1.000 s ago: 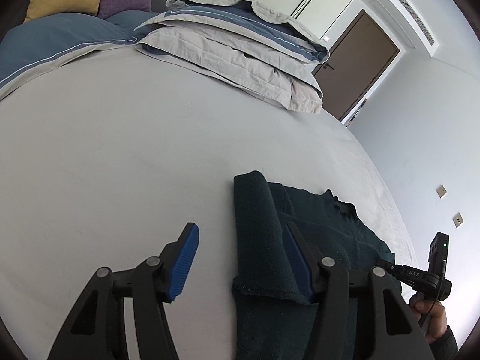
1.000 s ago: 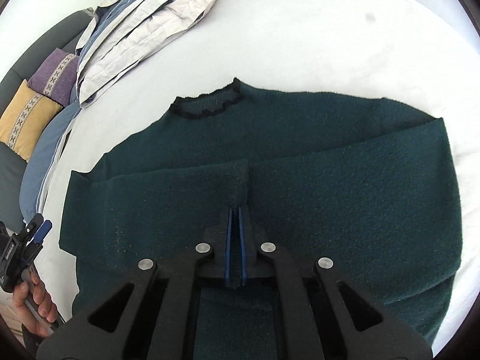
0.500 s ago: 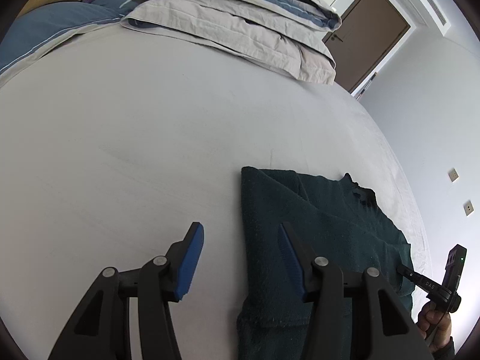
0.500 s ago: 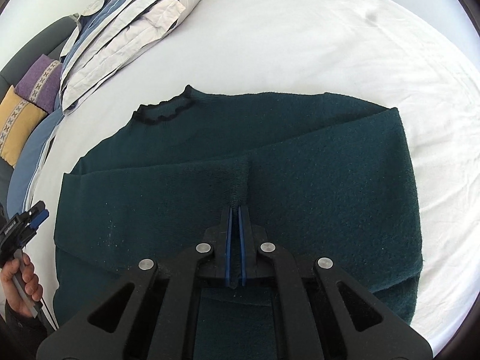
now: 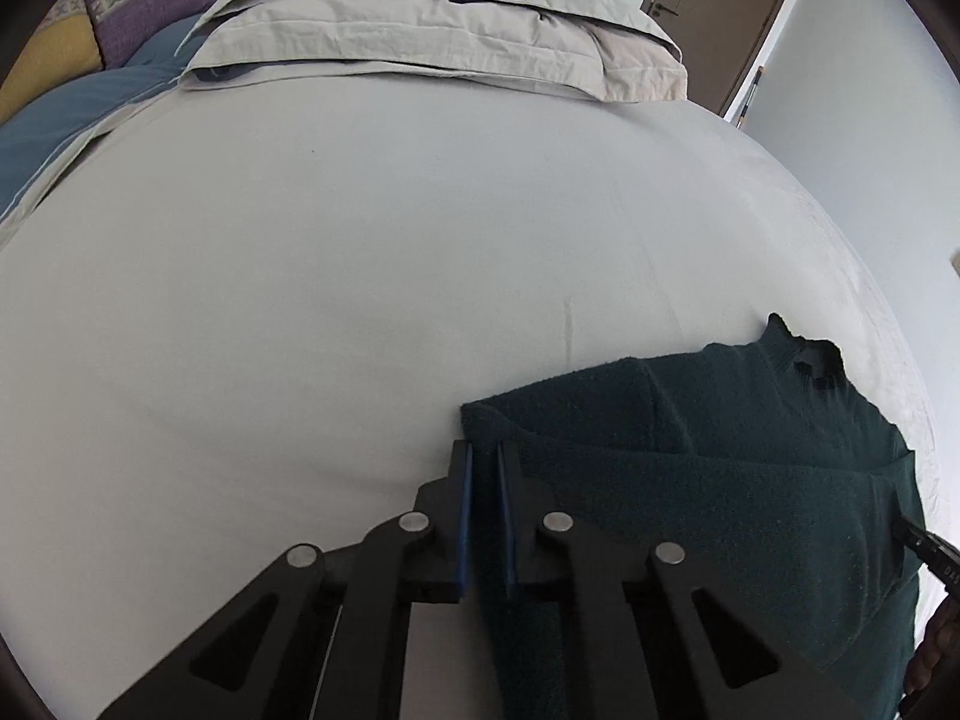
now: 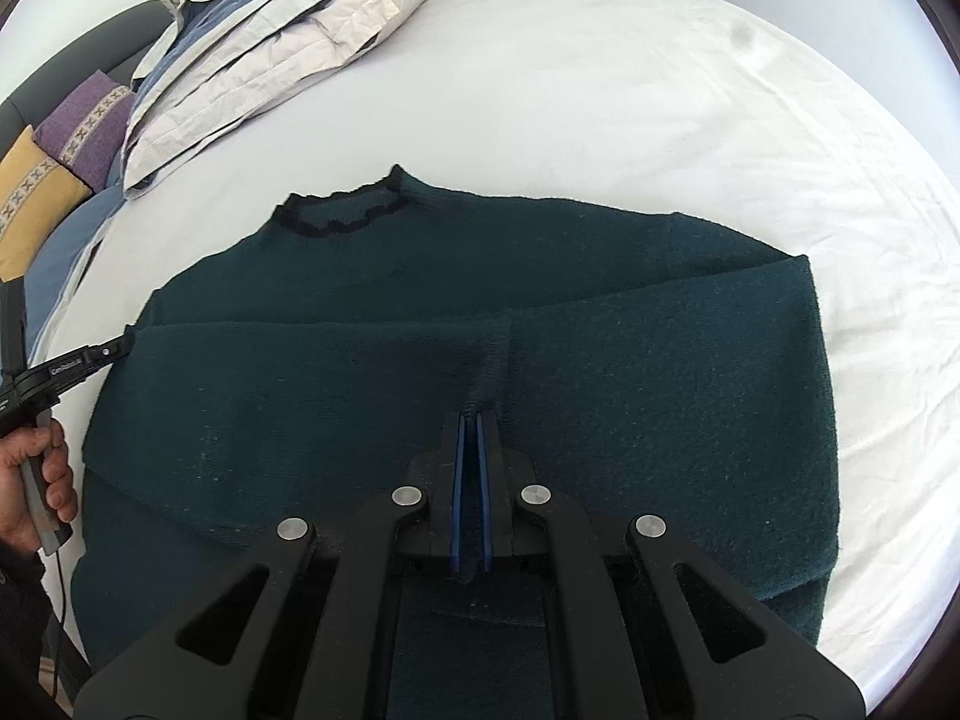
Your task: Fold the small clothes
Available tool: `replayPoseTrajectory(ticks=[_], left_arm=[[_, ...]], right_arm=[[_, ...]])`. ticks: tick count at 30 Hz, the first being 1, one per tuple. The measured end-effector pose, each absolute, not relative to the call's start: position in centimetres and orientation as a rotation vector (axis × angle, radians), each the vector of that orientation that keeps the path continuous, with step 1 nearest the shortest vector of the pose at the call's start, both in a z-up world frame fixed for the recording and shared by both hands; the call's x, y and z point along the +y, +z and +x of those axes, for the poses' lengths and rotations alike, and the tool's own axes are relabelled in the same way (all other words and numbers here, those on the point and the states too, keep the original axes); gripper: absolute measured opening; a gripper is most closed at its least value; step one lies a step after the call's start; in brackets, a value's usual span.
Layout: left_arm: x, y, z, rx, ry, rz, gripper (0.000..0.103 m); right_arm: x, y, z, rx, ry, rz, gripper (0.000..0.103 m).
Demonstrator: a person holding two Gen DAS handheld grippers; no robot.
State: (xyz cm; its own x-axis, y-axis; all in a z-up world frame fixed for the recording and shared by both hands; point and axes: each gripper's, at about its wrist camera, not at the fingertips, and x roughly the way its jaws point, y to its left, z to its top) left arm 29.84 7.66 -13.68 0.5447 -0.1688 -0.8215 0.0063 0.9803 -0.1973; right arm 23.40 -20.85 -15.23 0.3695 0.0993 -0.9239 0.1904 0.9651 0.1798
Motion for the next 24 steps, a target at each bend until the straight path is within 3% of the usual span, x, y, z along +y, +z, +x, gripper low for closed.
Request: replayPoseTrajectory(ticks=[11, 17, 19, 20, 21, 22, 24], left_arm=[[7.4, -14.1, 30.0, 0.955, -0.101, -0.127, 0.009], [7.7, -11.2, 26.5, 0.894, -0.138, -0.131, 0.009], [7.4, -10.1, 24.8, 0.881, -0.172, -0.119, 0.018], [7.2, -9.9, 24.1, 0.884, -0.182, -0.112, 0.024], [7.1, -9.8, 23.5, 0.887, -0.179, -0.1, 0.04], [6.9, -9.9, 22.8, 0.893, -0.164, -0.083, 0.049], [6.6, -10.5, 21.8, 0.91, -0.144, -0.047, 0.049]], right_arm=[[-23.6, -17.0, 22.7, 1.183, -0.117, 0.336, 0.0], [-24.5, -13.9, 20.9, 1.054, -0.044, 0.454, 0.005], [-24.1, -13.2, 20.8, 1.045, -0.01, 0.467, 0.016], [-23.7, -13.0, 20.8, 1.047, 0.004, 0.464, 0.032], [-23.2, -12.8, 20.9, 1.049, 0.011, 0.459, 0.052], [-22.7, -12.8, 21.0, 1.056, 0.014, 0.448, 0.057], [-21.8, -13.1, 21.2, 1.101, 0.004, 0.405, 0.058]])
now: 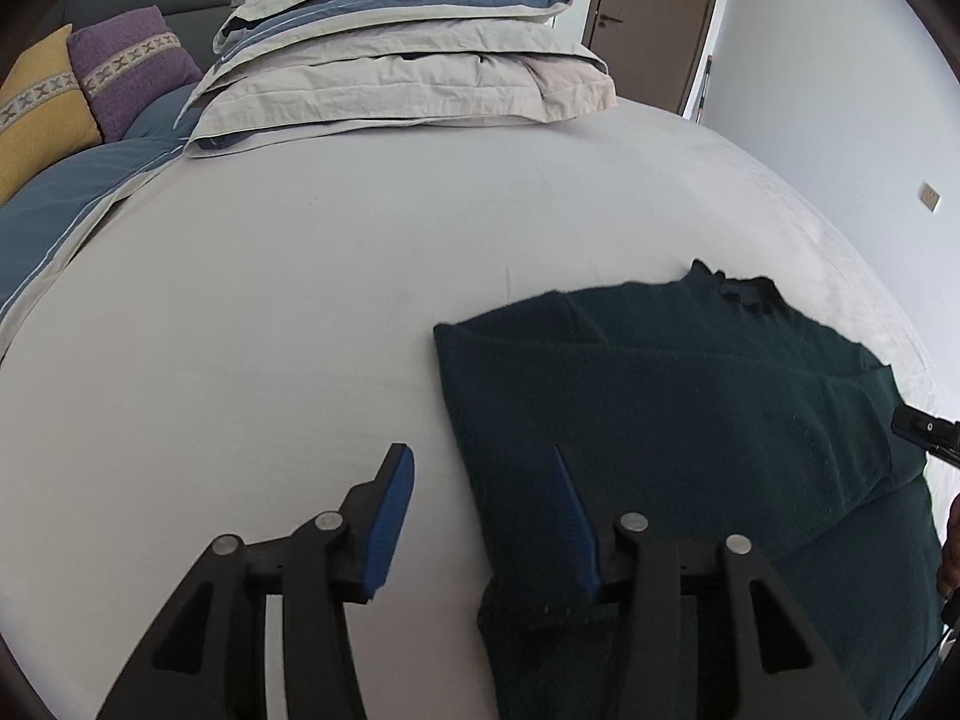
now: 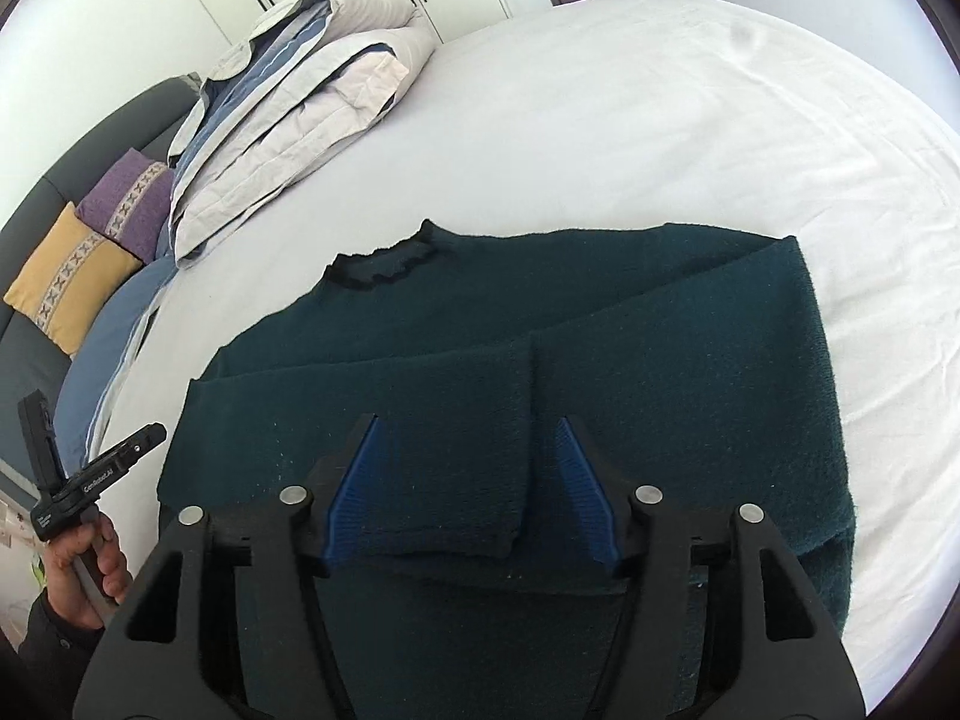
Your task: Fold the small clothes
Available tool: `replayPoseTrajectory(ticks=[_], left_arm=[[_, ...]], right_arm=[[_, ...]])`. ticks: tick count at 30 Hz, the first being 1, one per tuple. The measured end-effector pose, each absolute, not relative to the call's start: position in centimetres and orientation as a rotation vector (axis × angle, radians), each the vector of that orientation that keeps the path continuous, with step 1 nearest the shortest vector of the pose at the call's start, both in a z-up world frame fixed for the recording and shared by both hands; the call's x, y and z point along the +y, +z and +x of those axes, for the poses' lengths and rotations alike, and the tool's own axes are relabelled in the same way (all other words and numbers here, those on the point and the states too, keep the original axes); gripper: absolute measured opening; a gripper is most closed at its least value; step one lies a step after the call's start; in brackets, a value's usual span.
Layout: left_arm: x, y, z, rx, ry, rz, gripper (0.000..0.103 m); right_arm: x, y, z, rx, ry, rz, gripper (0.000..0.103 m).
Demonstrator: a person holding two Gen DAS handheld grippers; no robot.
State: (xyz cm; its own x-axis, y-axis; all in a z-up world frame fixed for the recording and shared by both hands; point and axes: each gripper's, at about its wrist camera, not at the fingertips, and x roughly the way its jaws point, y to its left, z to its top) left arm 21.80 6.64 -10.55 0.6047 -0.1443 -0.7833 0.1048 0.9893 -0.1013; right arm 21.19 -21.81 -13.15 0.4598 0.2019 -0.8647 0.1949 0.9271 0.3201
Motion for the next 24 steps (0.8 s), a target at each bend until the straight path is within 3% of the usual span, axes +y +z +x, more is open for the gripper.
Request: replayPoseTrajectory(ticks=[2, 4, 6, 7, 12, 24], left_arm=[[6.2, -12.0, 21.2, 0.948, -0.14, -0.007, 0.049], [6.0, -13.4, 20.8, 0.966, -0.148, 0.002, 0.047], [5.9, -13.9, 20.5, 0.949, -0.146, 0.009, 0.045], [5.8, -13.9, 20.5, 0.949, -0.147, 0.014, 0.043], [5.4, -13.9, 19.9, 0.935, -0.148, 0.039, 0.035], [5.1, -14.0, 19.7, 0.916, -0.133, 0.055, 0.037]], right_arm=[[-21.1, -14.5, 21.5, 1.18, -0.002, 0.364, 0.057], [-20.1, -15.2, 21.3, 1.211, -0.029, 0.278, 0.032], [-20.0, -15.2, 21.2, 1.201, -0.044, 0.252, 0.014], [-20.2, -15.1, 21.3, 1.201, -0.057, 0.258, 0.01], [-20.8, -14.8, 21.3, 1.189, -0.074, 0.254, 0.005], [-22.3, -16.5, 21.7, 1.131, -0.066, 0.29, 0.004]])
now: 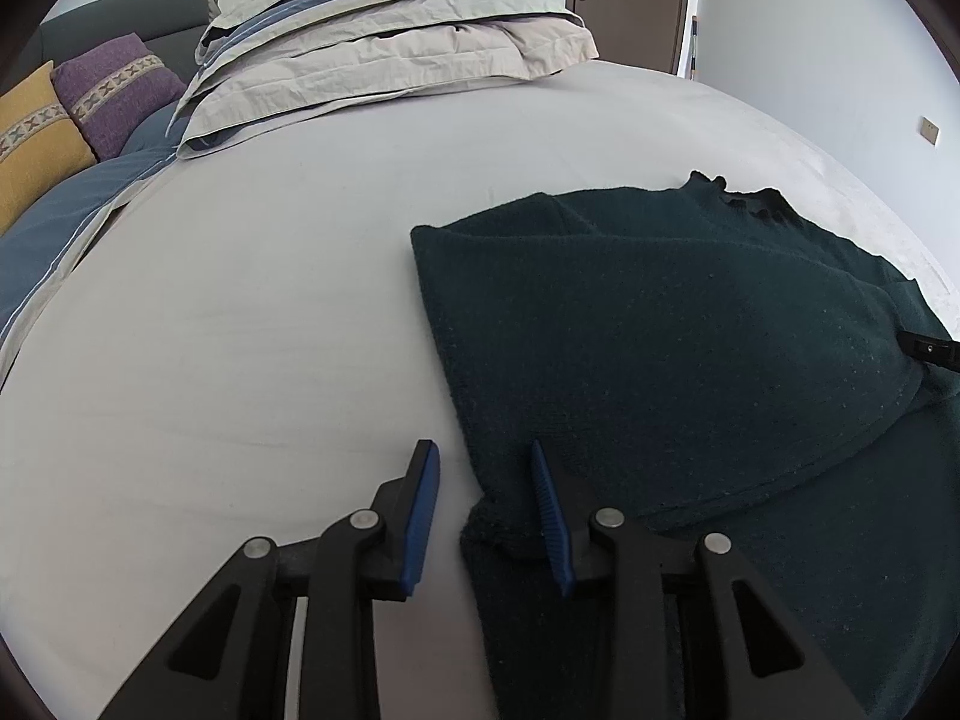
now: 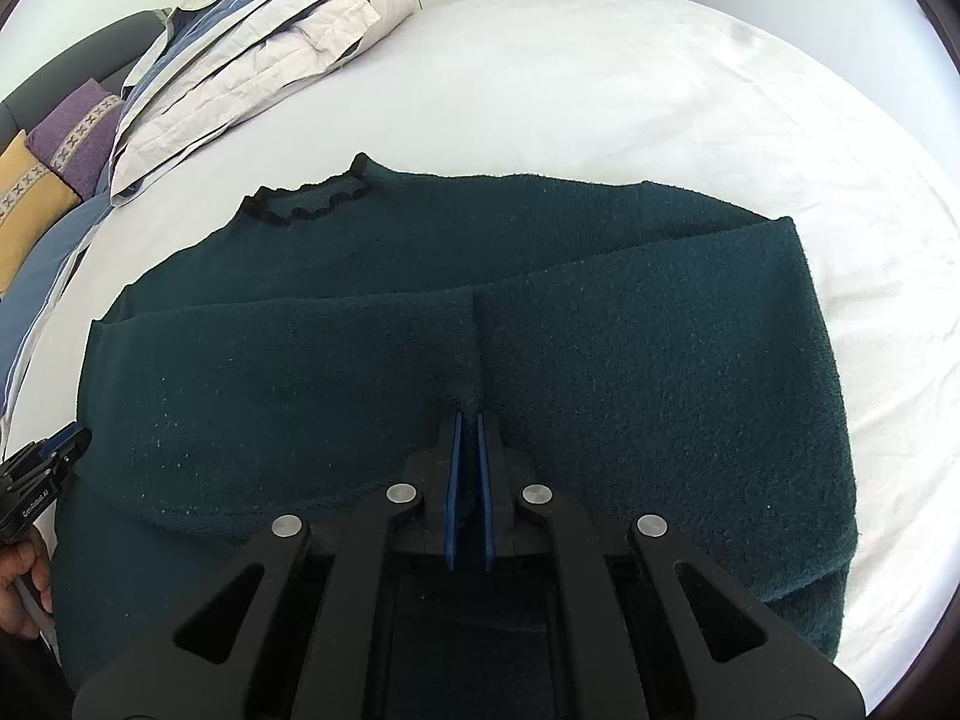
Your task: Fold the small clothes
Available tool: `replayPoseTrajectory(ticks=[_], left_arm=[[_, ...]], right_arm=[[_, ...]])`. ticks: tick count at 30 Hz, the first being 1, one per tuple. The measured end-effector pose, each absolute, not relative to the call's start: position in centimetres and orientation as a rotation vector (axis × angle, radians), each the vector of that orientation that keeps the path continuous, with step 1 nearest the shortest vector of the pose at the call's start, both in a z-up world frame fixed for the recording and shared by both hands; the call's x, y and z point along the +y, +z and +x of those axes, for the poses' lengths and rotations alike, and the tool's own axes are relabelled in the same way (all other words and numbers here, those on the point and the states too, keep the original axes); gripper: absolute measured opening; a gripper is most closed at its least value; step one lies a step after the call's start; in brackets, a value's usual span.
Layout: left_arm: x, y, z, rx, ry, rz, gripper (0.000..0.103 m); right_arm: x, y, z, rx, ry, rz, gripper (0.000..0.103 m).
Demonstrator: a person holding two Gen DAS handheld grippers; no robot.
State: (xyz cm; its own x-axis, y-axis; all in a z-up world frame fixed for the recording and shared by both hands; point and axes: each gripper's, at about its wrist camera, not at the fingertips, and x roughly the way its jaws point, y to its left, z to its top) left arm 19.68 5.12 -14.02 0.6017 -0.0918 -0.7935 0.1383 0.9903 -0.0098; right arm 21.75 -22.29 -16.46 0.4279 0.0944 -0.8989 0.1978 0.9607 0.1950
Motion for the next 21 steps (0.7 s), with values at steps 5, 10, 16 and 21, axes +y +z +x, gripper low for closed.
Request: replayPoseTrajectory(ticks=[5, 10, 16, 21], left_arm=[[8.3, -12.0, 17.8, 0.939, -0.158, -0.128, 0.047], [10.7, -10.9, 12.2, 0.966, -0.184, -0.228, 0.052], [10.9, -11.8, 3.6, 1.05, -0.269, -0.283, 0.06], [10.8, -12.0, -1.9, 1.099, -0.316, -0.306, 0.061]], right_arm=[[-23.0, -11.6, 17.9, 1.009, -0.049, 0.321, 0.009], [-23.0, -6.4, 10.2, 0.856, -0.035, 0.387, 0.062], [-23.5, -4.1, 0.9, 0.844, -0.02, 0.467, 0.07], [-24.6, -4.1, -5.8, 0.899, -0.017, 0.516, 0.07]])
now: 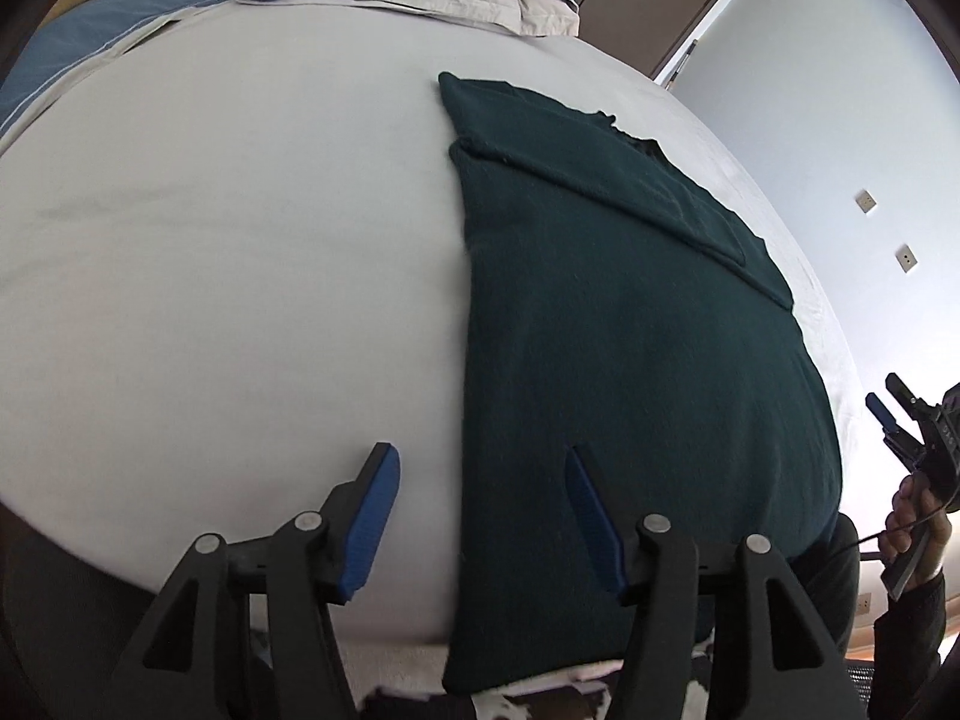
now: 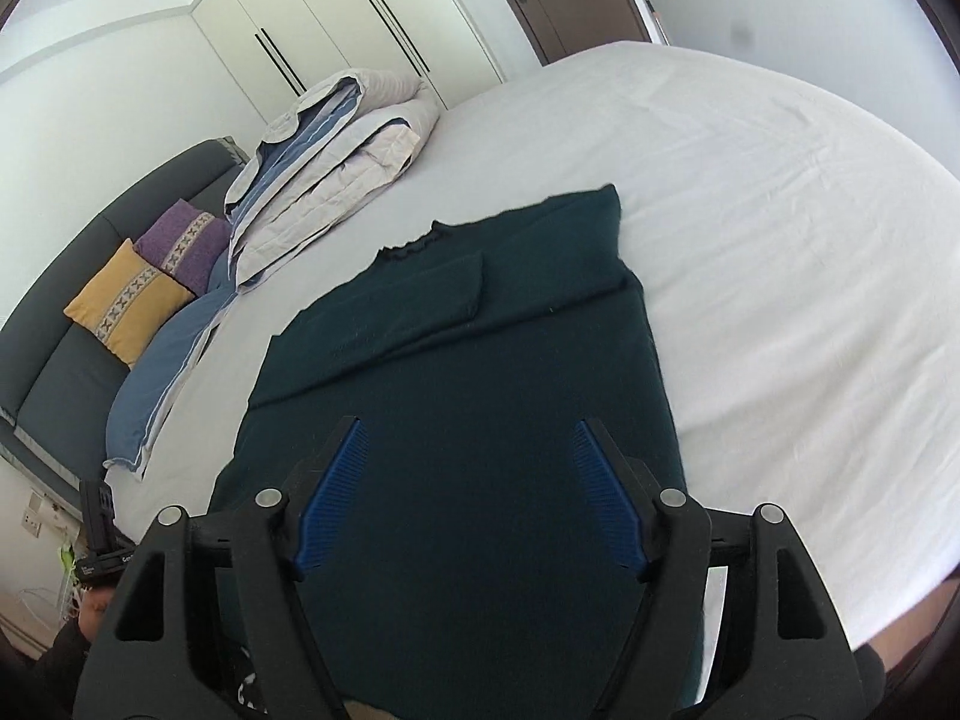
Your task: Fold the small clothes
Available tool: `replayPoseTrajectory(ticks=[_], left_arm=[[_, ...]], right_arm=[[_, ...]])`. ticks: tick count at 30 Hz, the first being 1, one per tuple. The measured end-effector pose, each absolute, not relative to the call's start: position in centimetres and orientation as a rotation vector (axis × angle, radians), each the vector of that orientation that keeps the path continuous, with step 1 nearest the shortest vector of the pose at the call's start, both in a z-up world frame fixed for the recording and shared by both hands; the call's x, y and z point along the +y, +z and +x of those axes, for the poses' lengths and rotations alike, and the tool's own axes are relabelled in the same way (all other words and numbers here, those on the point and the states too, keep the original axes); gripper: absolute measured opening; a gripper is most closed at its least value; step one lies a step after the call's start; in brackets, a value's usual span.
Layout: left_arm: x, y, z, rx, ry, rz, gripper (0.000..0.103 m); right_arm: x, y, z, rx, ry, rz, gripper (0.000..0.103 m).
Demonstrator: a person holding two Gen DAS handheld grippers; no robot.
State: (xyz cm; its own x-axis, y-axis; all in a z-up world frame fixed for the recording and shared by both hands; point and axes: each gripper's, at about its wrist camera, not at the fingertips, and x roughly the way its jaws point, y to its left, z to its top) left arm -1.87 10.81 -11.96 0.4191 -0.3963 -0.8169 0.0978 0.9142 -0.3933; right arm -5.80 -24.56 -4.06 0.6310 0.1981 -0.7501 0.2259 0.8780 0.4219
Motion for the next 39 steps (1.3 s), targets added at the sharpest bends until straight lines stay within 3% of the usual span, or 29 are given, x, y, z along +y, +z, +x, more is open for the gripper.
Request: replayPoseTrajectory(ticks=[10, 20, 23, 25, 27, 39], left_arm=[[10.6, -13.8, -4.9, 1.202, -0.367, -0.399, 0.061], [11.0, -15.6, -6.0, 1.249, -0.413, -0.467, 0.058], [11.3, -15.7, -6.2, 1.246, -0.409, -0.47, 0.048], [11.7, -15.7, -6.4, 1.246, -0.404, -0.466, 0.025], [11.7, -15.8, -6.3, 1.256, -0.41, -0.463, 0.013], [11.2, -15.0, -6.6, 1.248, -0.427, -0.401, 0.006]], right_arm=[[-27.2, -6.1, -14.2, 1.045, -0.037, 0.569, 0.07], [-28.7, -7.5, -16.7, 1.202, -0.039, 0.563, 0.07], [-29.0, -7.9, -16.9, 1.252, -0.055, 0.569, 0.07], [-29.2, -8.2, -17.0, 1.278, -0.068, 0.579, 0.07], [-29.6, -8.7, -16.8, 1.311, -0.085, 0.593, 0.07], [-29.7, -12.0, -16.2, 1.467, -0.095, 0.525, 0.068]])
